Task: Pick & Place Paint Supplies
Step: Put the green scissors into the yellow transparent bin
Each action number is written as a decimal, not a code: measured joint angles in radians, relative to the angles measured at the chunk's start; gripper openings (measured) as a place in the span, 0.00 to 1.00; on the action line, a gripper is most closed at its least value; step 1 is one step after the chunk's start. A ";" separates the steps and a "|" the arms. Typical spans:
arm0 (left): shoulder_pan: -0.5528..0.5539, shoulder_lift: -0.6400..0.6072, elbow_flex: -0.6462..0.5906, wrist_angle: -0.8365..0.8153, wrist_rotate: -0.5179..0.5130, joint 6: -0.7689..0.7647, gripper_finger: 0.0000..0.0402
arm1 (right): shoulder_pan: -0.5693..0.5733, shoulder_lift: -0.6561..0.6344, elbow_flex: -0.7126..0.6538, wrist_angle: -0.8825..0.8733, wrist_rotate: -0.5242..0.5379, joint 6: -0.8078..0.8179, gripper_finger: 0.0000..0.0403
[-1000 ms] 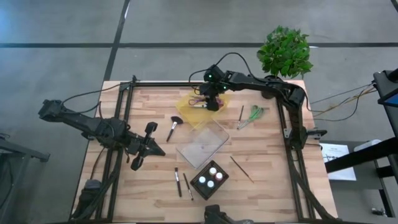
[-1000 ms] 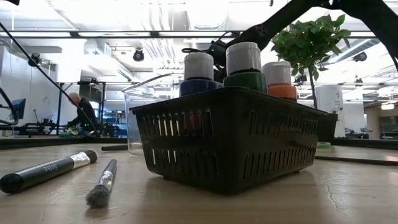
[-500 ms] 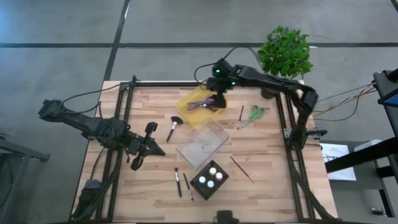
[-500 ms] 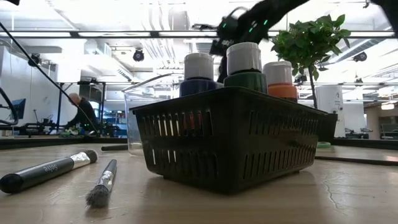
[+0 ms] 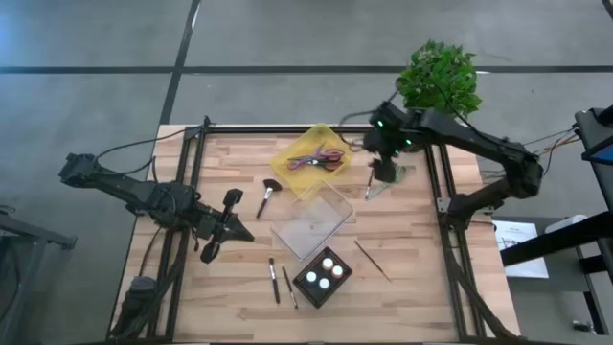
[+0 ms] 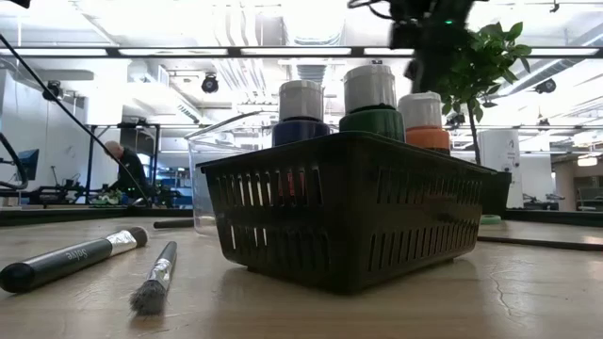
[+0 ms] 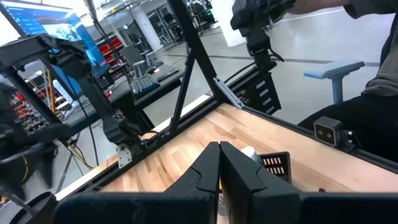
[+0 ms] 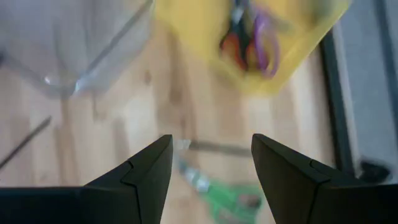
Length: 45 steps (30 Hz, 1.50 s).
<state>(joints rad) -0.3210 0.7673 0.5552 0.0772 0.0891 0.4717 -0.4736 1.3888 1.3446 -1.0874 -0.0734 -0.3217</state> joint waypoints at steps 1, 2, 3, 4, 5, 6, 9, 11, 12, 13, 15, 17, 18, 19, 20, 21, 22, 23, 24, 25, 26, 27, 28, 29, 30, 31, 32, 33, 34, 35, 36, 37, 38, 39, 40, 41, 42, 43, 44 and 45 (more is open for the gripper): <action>0.000 0.000 0.000 0.000 0.000 0.000 0.04 | 0.003 -0.025 -0.032 -0.013 0.006 0.003 0.54; 0.000 0.000 0.000 0.000 0.000 0.000 0.04 | 0.006 -0.049 -0.065 -0.016 0.026 0.014 0.54; 0.000 0.000 0.000 0.000 0.000 0.000 0.04 | 0.008 -0.071 -0.099 -0.016 0.052 0.031 0.54; 0.000 0.000 0.000 0.000 0.000 0.000 0.04 | 0.010 -0.094 -0.134 -0.017 0.075 0.048 0.54; 0.000 0.000 0.000 0.000 0.000 0.000 0.04 | 0.009 -0.115 -0.167 -0.016 0.095 0.061 0.54; 0.000 0.000 0.000 0.000 0.000 0.001 0.04 | 0.009 -0.135 -0.202 -0.014 0.112 0.074 0.54; 0.000 0.000 0.000 0.003 0.000 0.003 0.04 | 0.009 -0.173 -0.301 0.000 0.133 0.094 0.54; 0.000 0.000 0.000 0.004 0.000 0.003 0.04 | 0.009 -0.184 -0.361 0.030 0.146 0.101 0.54; 0.000 0.000 0.000 0.006 0.000 0.003 0.04 | 0.009 -0.184 -0.386 0.045 0.154 0.101 0.54; 0.000 0.000 0.000 0.010 0.000 0.007 0.04 | 0.009 -0.182 -0.410 0.065 0.155 0.098 0.54; 0.000 0.000 0.000 0.012 -0.001 0.015 0.04 | 0.009 -0.167 -0.446 0.111 0.156 0.091 0.54; 0.000 0.000 0.000 0.013 -0.001 0.015 0.04 | 0.009 -0.143 -0.471 0.148 0.156 0.072 0.54; 0.000 0.001 0.000 0.014 -0.001 0.015 0.04 | 0.009 -0.126 -0.479 0.164 0.155 0.060 0.54; 0.000 0.001 0.000 0.014 -0.001 0.015 0.04 | 0.009 -0.110 -0.485 0.180 0.152 0.050 0.54; 0.000 0.001 0.000 0.015 -0.001 0.015 0.04 | 0.009 -0.092 -0.488 0.193 0.142 0.038 0.54; 0.000 0.001 0.000 0.015 -0.001 0.016 0.04 | 0.009 -0.070 -0.488 0.206 0.123 0.025 0.54; 0.000 0.001 0.000 0.015 -0.001 0.017 0.04 | 0.009 -0.046 -0.488 0.220 0.105 0.014 0.54; 0.000 0.001 0.000 0.015 -0.001 0.018 0.04 | 0.009 -0.020 -0.488 0.223 0.097 0.001 0.54; 0.000 0.001 0.000 0.015 -0.001 0.018 0.04 | 0.009 0.009 -0.487 0.220 0.096 -0.014 0.54; 0.000 0.001 0.000 0.015 -0.001 0.018 0.04 | 0.009 0.037 -0.487 0.217 0.095 -0.029 0.54; 0.000 0.001 0.000 0.015 -0.001 0.018 0.04 | 0.009 0.065 -0.486 0.216 0.096 -0.045 0.54; 0.000 0.001 0.000 0.015 0.000 0.018 0.04 | 0.009 0.094 -0.486 0.215 0.099 -0.059 0.54; 0.000 0.001 0.000 0.014 0.000 0.018 0.04 | 0.009 0.121 -0.486 0.213 0.104 -0.074 0.54; 0.000 0.001 0.000 0.011 0.000 0.018 0.04 | 0.008 0.148 -0.486 0.211 0.113 -0.086 0.54; 0.000 0.001 0.000 0.008 0.000 0.018 0.04 | 0.008 0.171 -0.486 0.209 0.129 -0.093 0.54; 0.000 0.001 0.000 0.008 0.000 0.018 0.04 | 0.009 0.189 -0.486 0.209 0.138 -0.098 0.54; 0.000 0.001 0.000 0.007 0.000 0.018 0.04 | 0.009 0.205 -0.486 0.208 0.143 -0.105 0.54; 0.000 0.001 0.000 0.007 0.000 0.018 0.04 | 0.009 0.216 -0.486 0.209 0.144 -0.112 0.54; 0.000 0.001 0.000 0.007 0.000 0.018 0.04 | 0.009 0.223 -0.486 0.209 0.146 -0.118 0.54; 0.000 0.001 0.000 0.007 0.000 0.019 0.04 | 0.009 0.226 -0.485 0.209 0.149 -0.124 0.53; 0.000 0.001 0.000 0.006 0.000 0.019 0.04 | 0.009 0.227 -0.485 0.209 0.149 -0.130 0.51; 0.000 0.001 0.000 0.006 0.000 0.019 0.04 | 0.009 0.223 -0.485 0.210 0.150 -0.131 0.49; 0.000 0.001 0.000 0.006 0.000 0.019 0.04 | 0.008 0.217 -0.485 0.212 0.148 -0.134 0.46; 0.000 0.001 0.000 0.005 0.000 0.019 0.04 | 0.008 0.207 -0.485 0.214 0.148 -0.135 0.43; 0.000 0.001 0.000 0.005 0.000 0.019 0.04 | 0.008 0.193 -0.485 0.216 0.147 -0.134 0.40; 0.000 0.001 0.000 0.004 0.000 0.019 0.04 | 0.008 0.178 -0.485 0.216 0.145 -0.131 0.37; 0.000 0.001 0.000 0.004 0.000 0.019 0.04 | 0.008 0.166 -0.485 0.216 0.145 -0.128 0.33; 0.000 0.001 0.000 0.004 0.000 0.019 0.04 | 0.008 0.153 -0.485 0.217 0.145 -0.127 0.30; 0.000 0.001 0.000 0.004 0.000 0.020 0.04 | 0.009 0.140 -0.485 0.221 0.144 -0.124 0.28; 0.000 0.001 0.000 0.004 0.000 0.020 0.04 | 0.009 0.127 -0.485 0.226 0.143 -0.121 0.25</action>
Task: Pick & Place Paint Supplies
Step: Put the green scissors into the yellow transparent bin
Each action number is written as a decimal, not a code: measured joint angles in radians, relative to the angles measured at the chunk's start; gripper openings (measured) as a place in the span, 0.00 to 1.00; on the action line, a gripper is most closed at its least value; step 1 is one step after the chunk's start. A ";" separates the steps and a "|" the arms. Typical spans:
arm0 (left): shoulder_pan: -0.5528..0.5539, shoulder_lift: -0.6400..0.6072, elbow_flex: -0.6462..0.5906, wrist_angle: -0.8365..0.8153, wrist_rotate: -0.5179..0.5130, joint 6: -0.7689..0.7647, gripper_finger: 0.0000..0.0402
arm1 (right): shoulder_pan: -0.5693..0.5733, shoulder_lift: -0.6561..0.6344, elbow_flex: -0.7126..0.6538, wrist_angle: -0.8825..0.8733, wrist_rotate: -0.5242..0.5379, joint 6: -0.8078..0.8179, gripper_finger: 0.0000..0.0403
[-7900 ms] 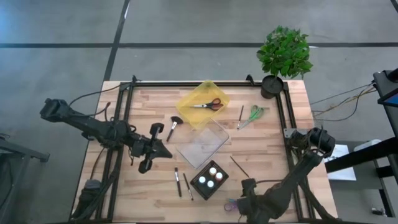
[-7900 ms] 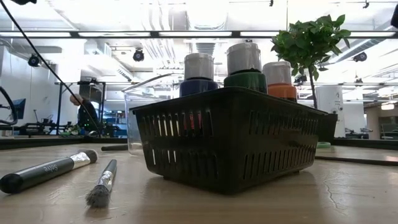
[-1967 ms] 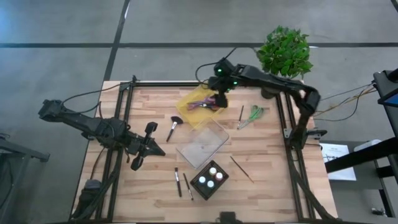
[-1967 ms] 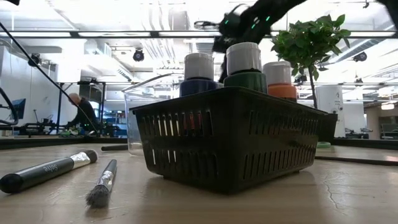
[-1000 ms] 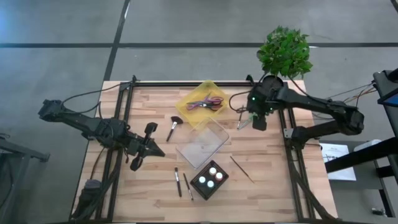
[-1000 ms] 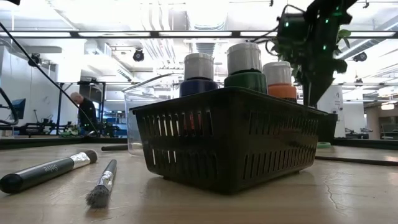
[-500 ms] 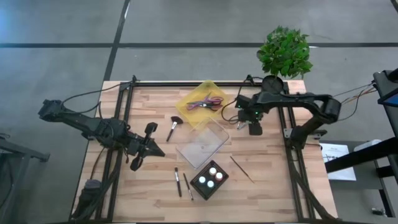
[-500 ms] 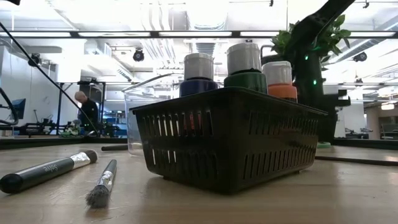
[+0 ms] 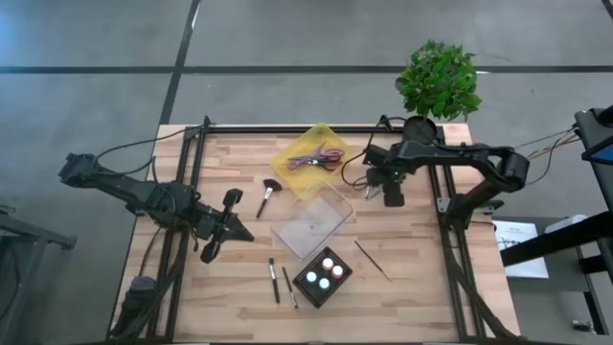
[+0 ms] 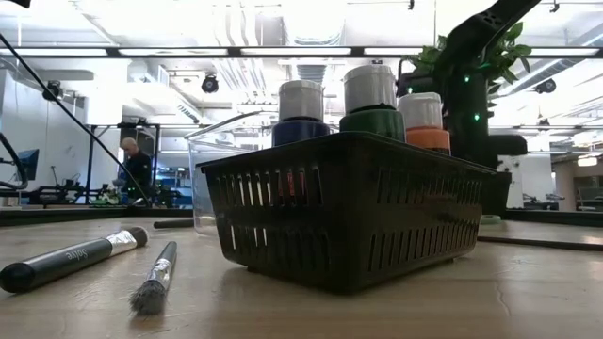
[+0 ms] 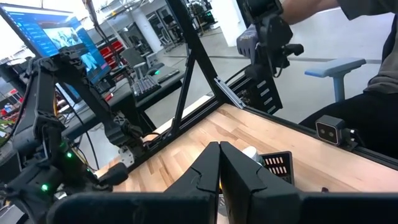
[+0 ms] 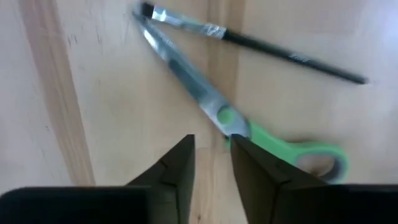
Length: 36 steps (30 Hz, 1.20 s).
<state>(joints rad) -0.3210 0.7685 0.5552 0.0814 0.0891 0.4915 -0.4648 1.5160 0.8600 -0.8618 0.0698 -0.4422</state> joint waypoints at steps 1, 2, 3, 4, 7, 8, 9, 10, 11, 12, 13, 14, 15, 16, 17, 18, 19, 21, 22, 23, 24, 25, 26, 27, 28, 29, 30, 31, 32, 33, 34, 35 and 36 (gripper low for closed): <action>0.000 0.000 0.000 0.000 0.000 0.000 0.04 | 0.000 -0.013 0.000 0.005 -0.001 0.002 0.23; 0.000 0.000 0.000 0.000 0.000 0.000 0.04 | 0.000 -0.024 0.000 0.006 -0.001 0.002 0.20; 0.000 0.000 0.000 0.000 0.000 0.000 0.04 | 0.000 -0.032 0.000 0.006 -0.002 0.001 0.18; 0.000 0.000 0.000 0.000 0.000 0.000 0.04 | 0.000 -0.038 0.000 0.006 -0.002 0.000 0.17; 0.000 0.000 0.000 0.000 0.000 -0.001 0.04 | 0.000 -0.053 0.000 0.006 0.009 -0.002 0.13; 0.000 0.000 0.000 0.000 0.000 -0.001 0.04 | -0.001 -0.054 0.000 0.006 0.024 -0.002 0.13; 0.000 0.000 0.000 0.000 0.000 -0.001 0.04 | -0.001 -0.055 -0.001 0.006 0.047 -0.002 0.12; 0.000 0.000 0.000 0.000 0.000 -0.001 0.04 | -0.001 -0.055 -0.002 0.006 0.071 0.001 0.12; 0.000 0.000 0.000 0.000 0.001 -0.001 0.04 | -0.001 -0.055 -0.003 0.006 0.090 0.007 0.12; 0.000 0.000 0.000 0.000 0.000 -0.001 0.04 | -0.002 -0.055 -0.003 0.006 0.098 0.012 0.12; 0.000 0.000 0.000 0.000 0.001 -0.001 0.04 | -0.003 -0.055 -0.003 0.006 0.102 0.017 0.12; 0.000 0.000 0.000 0.000 0.001 -0.001 0.04 | -0.003 -0.055 -0.003 0.006 0.104 0.021 0.12; 0.000 0.000 0.000 0.000 0.001 -0.001 0.04 | -0.003 -0.055 -0.003 0.006 0.104 0.021 0.12; 0.000 0.000 0.000 0.000 0.001 -0.001 0.04 | -0.003 -0.055 -0.003 0.007 0.104 0.020 0.12; 0.000 0.000 0.000 0.000 0.001 -0.001 0.04 | -0.003 -0.055 -0.003 0.008 0.104 0.020 0.12; 0.000 0.000 0.000 0.000 0.001 -0.001 0.04 | -0.003 -0.055 -0.003 0.009 0.104 0.020 0.12; 0.000 0.000 0.000 0.000 0.001 -0.001 0.04 | -0.003 -0.055 -0.003 0.012 0.104 0.017 0.12; 0.000 0.000 0.000 0.000 0.001 -0.001 0.04 | -0.003 -0.055 -0.003 0.024 0.094 0.004 0.12; 0.000 0.000 0.000 0.000 0.001 -0.001 0.04 | -0.003 -0.055 -0.003 0.036 0.088 -0.001 0.12; 0.000 0.000 0.000 0.000 0.002 -0.001 0.04 | -0.003 -0.055 -0.003 0.049 0.086 -0.004 0.12; 0.000 0.000 0.000 0.000 0.003 -0.001 0.04 | -0.003 -0.054 -0.003 0.061 0.086 -0.006 0.12; 0.000 0.000 0.000 0.000 0.004 -0.001 0.04 | -0.003 -0.054 -0.003 0.070 0.086 -0.006 0.12; 0.000 0.000 0.000 -0.001 0.005 -0.001 0.04 | -0.003 -0.054 -0.003 0.073 0.086 -0.004 0.12; 0.000 0.000 0.000 -0.001 0.010 -0.001 0.04 | -0.003 -0.054 -0.003 0.073 0.086 0.003 0.13; 0.000 0.000 0.000 -0.002 0.015 0.000 0.04 | -0.003 -0.054 -0.003 0.073 0.082 0.019 0.14; 0.000 0.000 0.000 -0.002 0.016 0.002 0.04 | -0.003 -0.054 -0.003 0.073 0.075 0.032 0.16; 0.000 0.000 0.000 -0.003 0.016 0.002 0.04 | -0.003 -0.054 -0.003 0.072 0.063 0.043 0.19; 0.000 0.000 0.000 -0.004 0.016 0.002 0.04 | -0.003 -0.054 -0.003 0.070 0.057 0.047 0.21; 0.000 0.000 0.000 -0.004 0.016 0.002 0.04 | -0.002 -0.054 -0.003 0.067 0.058 0.047 0.25; 0.000 0.000 0.000 -0.004 0.016 0.004 0.04 | -0.002 -0.054 -0.003 0.065 0.058 0.048 0.28; 0.000 0.000 0.000 -0.004 0.017 0.006 0.04 | -0.002 -0.054 -0.004 0.064 0.057 0.047 0.32; 0.000 0.000 0.000 -0.004 0.017 0.006 0.04 | -0.002 -0.054 -0.004 0.064 0.057 0.046 0.35; 0.000 0.000 0.000 -0.004 0.018 0.006 0.04 | -0.002 -0.054 -0.004 0.064 0.053 0.042 0.38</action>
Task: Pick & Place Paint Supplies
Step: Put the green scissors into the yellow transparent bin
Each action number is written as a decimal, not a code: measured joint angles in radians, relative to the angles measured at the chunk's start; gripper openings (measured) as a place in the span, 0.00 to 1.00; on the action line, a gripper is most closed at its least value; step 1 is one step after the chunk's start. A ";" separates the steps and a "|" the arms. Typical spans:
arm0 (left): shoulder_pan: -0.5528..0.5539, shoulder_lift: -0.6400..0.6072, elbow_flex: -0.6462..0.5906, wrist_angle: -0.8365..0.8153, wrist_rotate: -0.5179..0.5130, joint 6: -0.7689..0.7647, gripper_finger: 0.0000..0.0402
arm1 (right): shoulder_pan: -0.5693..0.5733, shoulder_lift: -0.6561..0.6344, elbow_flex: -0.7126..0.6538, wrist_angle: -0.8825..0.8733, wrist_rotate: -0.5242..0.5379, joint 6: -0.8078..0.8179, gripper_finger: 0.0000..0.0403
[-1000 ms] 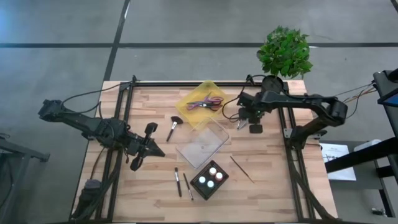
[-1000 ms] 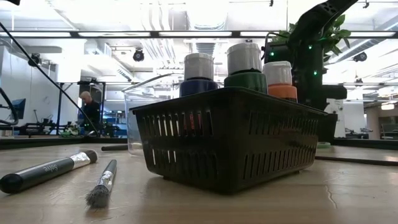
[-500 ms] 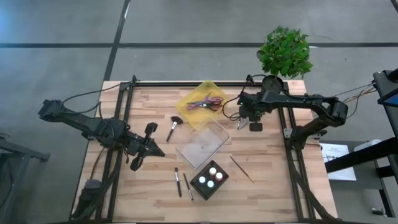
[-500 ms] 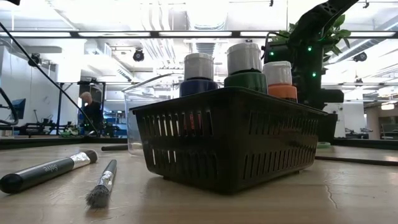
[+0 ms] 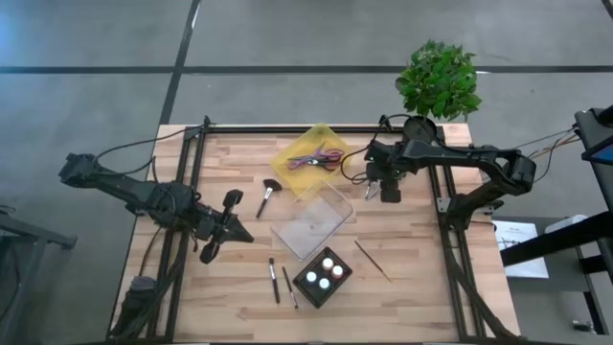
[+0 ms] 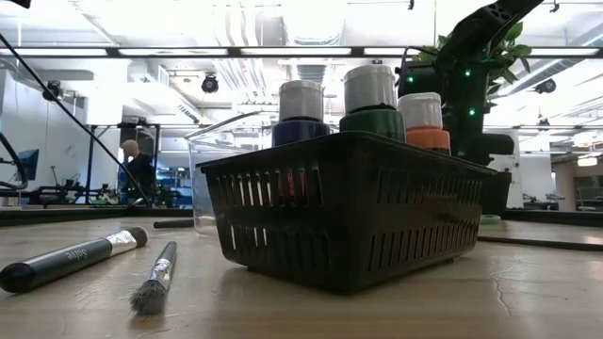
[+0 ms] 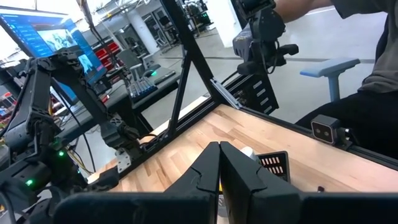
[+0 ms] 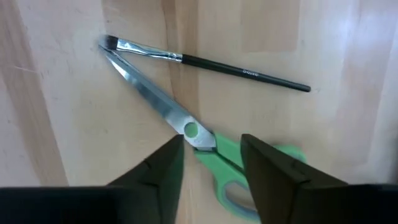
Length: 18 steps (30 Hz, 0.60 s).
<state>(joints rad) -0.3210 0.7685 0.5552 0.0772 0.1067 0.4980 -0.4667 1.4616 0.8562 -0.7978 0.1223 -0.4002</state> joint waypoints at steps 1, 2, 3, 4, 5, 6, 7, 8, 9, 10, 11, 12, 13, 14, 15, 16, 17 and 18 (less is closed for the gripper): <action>0.000 0.000 0.000 0.000 0.000 0.000 0.04 | 0.000 0.000 0.000 0.000 -0.011 -0.005 0.41; 0.000 0.000 0.000 0.000 0.000 0.000 0.04 | 0.000 0.000 0.000 0.001 -0.027 -0.010 0.43; 0.000 0.000 0.000 0.000 0.000 0.000 0.04 | 0.000 0.000 -0.001 0.003 -0.042 -0.018 0.45; 0.000 0.000 0.000 0.000 0.000 0.000 0.04 | 0.000 0.000 -0.004 0.009 -0.054 -0.025 0.46; 0.000 0.000 0.000 0.000 0.000 0.000 0.04 | 0.000 0.003 -0.006 0.013 -0.063 -0.033 0.47; 0.000 0.000 0.000 0.000 0.000 0.000 0.04 | 0.000 0.008 -0.008 0.019 -0.069 -0.042 0.47; 0.000 0.000 0.000 0.000 0.000 0.000 0.04 | 0.000 0.016 -0.008 0.027 -0.074 -0.045 0.47; 0.000 0.000 0.000 0.000 0.000 0.000 0.04 | 0.000 0.027 -0.008 0.034 -0.075 -0.049 0.47; 0.000 0.000 0.000 0.000 0.000 0.000 0.04 | 0.000 0.040 -0.008 0.041 -0.078 -0.054 0.47; 0.000 0.000 0.000 0.000 0.000 0.000 0.04 | 0.000 0.055 -0.008 0.049 -0.085 -0.061 0.47; 0.000 0.000 0.000 -0.001 0.000 0.000 0.04 | 0.000 0.072 -0.008 0.055 -0.096 -0.069 0.47; 0.000 0.000 0.000 -0.001 0.000 0.000 0.04 | 0.000 0.091 -0.008 0.061 -0.102 -0.074 0.47; 0.000 0.000 0.000 -0.001 0.000 0.000 0.04 | 0.000 0.109 -0.008 0.065 -0.104 -0.079 0.47; 0.000 0.000 0.000 -0.002 0.000 0.000 0.04 | 0.000 0.128 -0.008 0.065 -0.105 -0.085 0.47; 0.000 0.000 0.000 -0.003 0.000 0.000 0.04 | 0.000 0.144 -0.008 0.064 -0.105 -0.092 0.47; 0.000 0.000 0.000 -0.004 0.000 0.000 0.04 | 0.000 0.162 -0.008 0.064 -0.105 -0.098 0.47; 0.000 0.000 0.000 -0.004 0.000 0.000 0.04 | -0.001 0.177 -0.006 0.061 -0.108 -0.102 0.47; 0.000 0.000 0.000 -0.004 0.000 0.000 0.04 | -0.001 0.189 -0.005 0.062 -0.109 -0.106 0.47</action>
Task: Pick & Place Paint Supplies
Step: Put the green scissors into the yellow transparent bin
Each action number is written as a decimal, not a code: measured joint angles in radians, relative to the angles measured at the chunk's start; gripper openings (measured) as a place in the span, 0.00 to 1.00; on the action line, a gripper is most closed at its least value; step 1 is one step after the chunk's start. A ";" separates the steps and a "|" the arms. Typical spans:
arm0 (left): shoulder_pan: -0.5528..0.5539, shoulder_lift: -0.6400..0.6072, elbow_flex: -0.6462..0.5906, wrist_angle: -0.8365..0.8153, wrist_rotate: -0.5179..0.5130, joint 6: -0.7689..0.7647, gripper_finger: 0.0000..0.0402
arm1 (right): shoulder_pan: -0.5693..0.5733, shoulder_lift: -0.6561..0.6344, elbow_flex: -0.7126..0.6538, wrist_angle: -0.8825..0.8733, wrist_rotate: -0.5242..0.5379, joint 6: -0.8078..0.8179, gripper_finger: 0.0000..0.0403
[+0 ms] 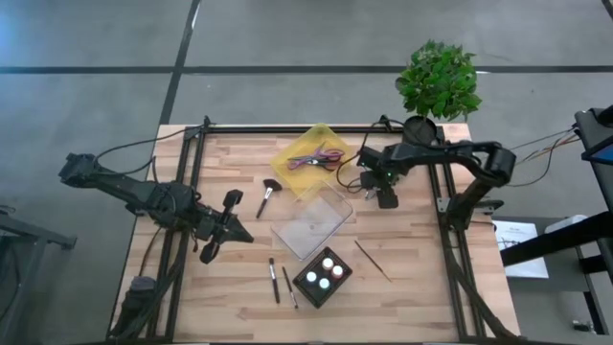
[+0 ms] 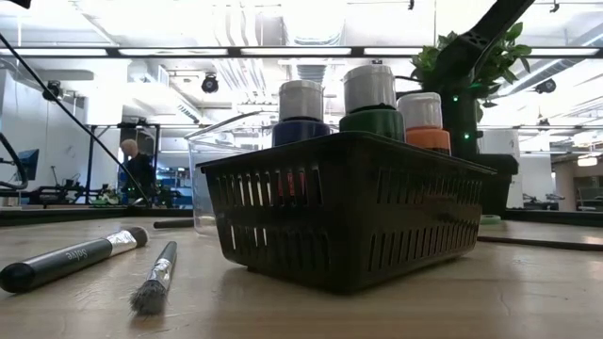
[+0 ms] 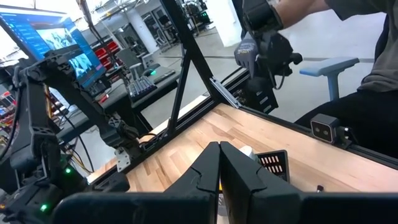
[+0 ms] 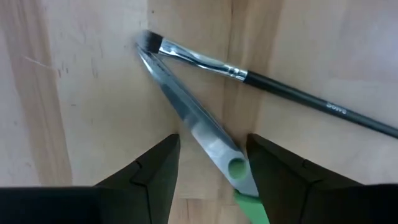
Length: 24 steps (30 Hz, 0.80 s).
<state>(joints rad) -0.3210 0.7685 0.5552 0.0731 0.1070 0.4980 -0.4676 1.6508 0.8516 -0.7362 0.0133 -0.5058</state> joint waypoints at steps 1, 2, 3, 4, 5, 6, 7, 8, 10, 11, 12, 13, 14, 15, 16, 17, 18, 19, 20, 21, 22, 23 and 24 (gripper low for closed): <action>0.000 0.000 0.000 0.000 0.000 0.000 0.04 | -0.001 0.013 0.001 -0.001 -0.001 -0.007 0.47; 0.000 0.000 0.000 -0.001 0.000 0.000 0.04 | -0.002 0.026 0.002 -0.004 -0.003 -0.014 0.47; 0.000 0.000 0.000 -0.002 0.000 0.000 0.04 | -0.002 0.035 0.003 -0.004 -0.005 -0.018 0.47; 0.000 0.000 0.000 -0.004 0.000 0.000 0.04 | -0.002 0.041 0.003 -0.004 -0.007 -0.023 0.47; 0.000 0.000 0.000 -0.004 0.000 0.000 0.04 | -0.005 0.046 0.004 -0.004 -0.010 -0.025 0.47; 0.000 0.000 0.000 -0.004 0.000 0.000 0.04 | -0.005 0.049 0.004 -0.003 -0.011 -0.025 0.47; 0.000 0.000 0.000 -0.004 0.000 0.000 0.04 | -0.005 0.051 0.004 -0.003 -0.011 -0.025 0.47; 0.000 0.000 0.000 -0.004 0.000 0.000 0.04 | -0.005 0.051 0.004 -0.004 -0.010 -0.025 0.47; 0.000 0.000 0.000 -0.004 0.000 0.000 0.04 | -0.005 0.048 0.004 -0.004 -0.011 -0.024 0.44; 0.000 0.000 0.000 -0.004 0.000 0.000 0.04 | -0.005 0.048 0.003 -0.004 -0.011 -0.023 0.42; 0.000 0.000 0.000 -0.004 0.000 0.000 0.04 | -0.004 0.047 0.002 -0.005 -0.012 -0.022 0.39; 0.000 0.000 0.000 -0.004 0.000 0.000 0.04 | -0.004 0.047 0.002 -0.006 -0.012 -0.021 0.36; 0.000 0.000 0.000 -0.004 0.000 0.000 0.04 | -0.004 0.047 0.002 -0.006 -0.012 -0.018 0.32; 0.000 0.000 0.000 -0.004 0.000 0.000 0.04 | -0.004 0.047 0.002 -0.005 -0.012 -0.014 0.28; 0.000 0.000 0.000 -0.004 0.000 0.000 0.04 | -0.004 0.047 0.002 -0.005 -0.013 -0.012 0.24; 0.000 0.000 0.000 -0.004 0.000 0.000 0.04 | -0.004 0.047 0.002 -0.004 -0.014 -0.006 0.21; 0.000 0.000 0.000 -0.004 0.000 -0.001 0.04 | -0.004 0.047 0.002 -0.003 -0.013 -0.001 0.17; 0.000 0.000 0.000 -0.004 0.000 -0.001 0.04 | -0.004 0.047 0.001 -0.004 -0.013 0.005 0.13; 0.000 0.000 0.000 -0.004 0.000 0.000 0.04 | -0.004 0.047 0.001 -0.004 -0.013 0.009 0.10; 0.000 0.000 0.000 -0.004 0.000 -0.001 0.04 | -0.004 0.047 0.001 -0.004 -0.013 0.012 0.07; 0.000 0.000 0.000 -0.004 0.000 -0.001 0.04 | -0.004 0.047 0.001 -0.005 -0.013 0.012 0.06; 0.000 0.000 0.000 -0.004 0.000 -0.001 0.04 | -0.004 0.047 0.001 -0.008 -0.013 0.012 0.06; 0.000 0.000 0.000 -0.004 0.000 -0.001 0.04 | -0.004 0.047 0.001 -0.010 -0.013 0.013 0.06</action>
<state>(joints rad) -0.3206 0.7684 0.5552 0.0689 0.1066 0.4973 -0.4713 1.6978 0.8528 -0.7467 -0.0002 -0.4929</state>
